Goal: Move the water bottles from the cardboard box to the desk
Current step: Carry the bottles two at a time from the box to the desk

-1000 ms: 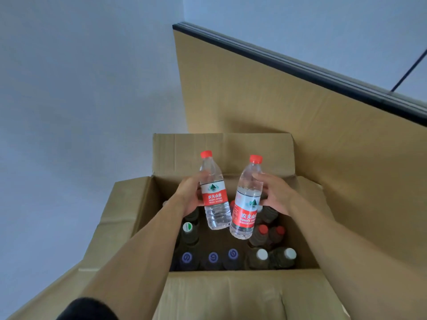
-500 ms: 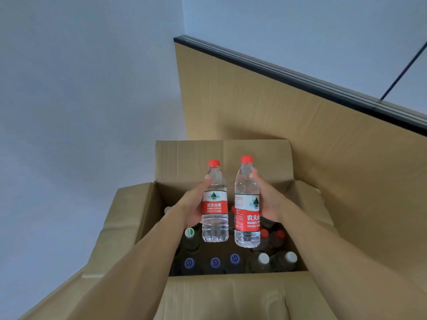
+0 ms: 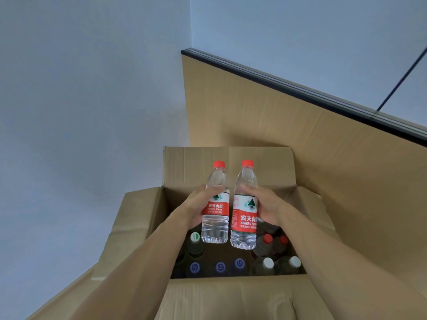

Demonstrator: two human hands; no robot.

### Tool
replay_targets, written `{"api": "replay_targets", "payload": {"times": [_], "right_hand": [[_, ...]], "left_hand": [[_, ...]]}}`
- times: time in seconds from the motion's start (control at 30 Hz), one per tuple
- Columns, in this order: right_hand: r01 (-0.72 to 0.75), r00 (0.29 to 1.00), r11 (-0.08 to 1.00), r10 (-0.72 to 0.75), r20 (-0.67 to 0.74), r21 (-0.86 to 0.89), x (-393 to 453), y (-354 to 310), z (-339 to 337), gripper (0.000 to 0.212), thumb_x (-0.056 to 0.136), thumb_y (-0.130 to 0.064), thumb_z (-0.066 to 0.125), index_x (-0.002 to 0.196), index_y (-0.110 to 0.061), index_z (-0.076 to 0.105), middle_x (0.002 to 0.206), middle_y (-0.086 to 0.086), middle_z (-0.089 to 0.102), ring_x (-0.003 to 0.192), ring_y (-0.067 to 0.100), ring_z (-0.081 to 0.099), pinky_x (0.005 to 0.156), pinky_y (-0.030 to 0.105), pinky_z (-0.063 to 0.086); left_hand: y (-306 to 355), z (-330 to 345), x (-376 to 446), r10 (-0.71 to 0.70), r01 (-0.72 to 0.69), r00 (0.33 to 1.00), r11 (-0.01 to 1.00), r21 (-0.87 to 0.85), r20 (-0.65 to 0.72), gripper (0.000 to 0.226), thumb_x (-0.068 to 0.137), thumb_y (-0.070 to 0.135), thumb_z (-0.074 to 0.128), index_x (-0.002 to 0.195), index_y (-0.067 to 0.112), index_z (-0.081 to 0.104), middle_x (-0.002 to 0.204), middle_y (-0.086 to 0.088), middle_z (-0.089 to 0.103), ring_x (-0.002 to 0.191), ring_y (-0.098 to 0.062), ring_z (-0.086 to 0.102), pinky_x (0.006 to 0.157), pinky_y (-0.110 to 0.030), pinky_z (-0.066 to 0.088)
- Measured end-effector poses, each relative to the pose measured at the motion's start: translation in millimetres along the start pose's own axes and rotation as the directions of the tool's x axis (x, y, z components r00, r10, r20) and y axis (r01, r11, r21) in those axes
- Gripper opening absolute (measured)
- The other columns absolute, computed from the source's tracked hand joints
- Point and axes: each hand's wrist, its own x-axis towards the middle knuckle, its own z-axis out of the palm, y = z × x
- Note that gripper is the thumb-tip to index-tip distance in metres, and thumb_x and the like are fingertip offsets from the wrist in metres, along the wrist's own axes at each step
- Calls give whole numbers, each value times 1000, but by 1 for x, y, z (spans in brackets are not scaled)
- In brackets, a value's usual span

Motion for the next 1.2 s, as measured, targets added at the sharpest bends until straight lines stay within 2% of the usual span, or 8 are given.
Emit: {"api": "replay_targets", "payload": {"times": [0.1,0.3,0.47,0.6,0.67,0.87,1.03,1.2], "right_hand": [[24,1000,1000,-24,-20,1,1,0,2,54,88,-39,70,133,-11,58,121,19,70,112,34,68,96,46,56],[35,999,999,-35,17,-13,6,0,0,64,75,-56,74,131,-32,55,113,11,74,100,27,72,83,41,58],[34,995,996,-26,98,-78,6,-9,6,67,74,-58,74,132,-30,55,118,12,73,97,25,74,74,37,60],[13,983,990,13,182,-142,1,-16,15,72,69,-58,76,131,-28,54,112,12,73,92,26,72,81,40,58],[6,971,988,31,236,-152,-2,-18,21,69,75,-53,75,133,-24,53,109,14,71,89,27,71,84,42,57],[-78,897,979,153,416,-190,-13,-9,49,62,94,-44,63,139,-2,51,112,21,66,94,31,65,99,47,49],[-77,798,959,224,559,-274,-27,11,95,50,97,-42,60,131,-5,58,116,20,71,98,32,70,95,45,53],[-26,691,922,295,660,-385,-46,43,157,57,95,-46,62,137,-9,55,128,21,67,122,40,62,108,54,46]], "left_hand": [[0,-4,-4,33,-33,998,999,-7,-62,58,82,41,81,129,18,57,112,-15,73,97,-29,73,85,-43,61],[4,-6,-24,72,-76,991,997,-27,-109,57,86,38,76,134,17,53,122,-19,67,103,-30,69,87,-43,59],[0,3,-42,90,-113,971,989,-94,-222,52,92,31,72,139,21,51,124,-18,66,111,-33,67,97,-52,54],[-6,17,-60,109,-174,942,967,-184,-317,48,92,30,73,135,18,55,111,-15,69,95,-28,69,87,-47,58],[-13,22,-70,112,-202,925,955,-218,-364,51,90,31,76,134,16,55,108,-17,69,95,-31,68,93,-52,57],[-38,31,-113,116,-264,873,929,-259,-474,54,93,28,72,139,11,50,112,-22,68,95,-34,68,94,-52,56],[-63,22,-168,115,-327,806,904,-275,-581,56,93,33,71,140,14,49,125,-25,67,113,-42,66,94,-52,57],[-96,3,-241,93,-408,667,876,-258,-739,46,96,32,68,135,12,52,115,-20,73,102,-36,73,78,-46,62]]}}
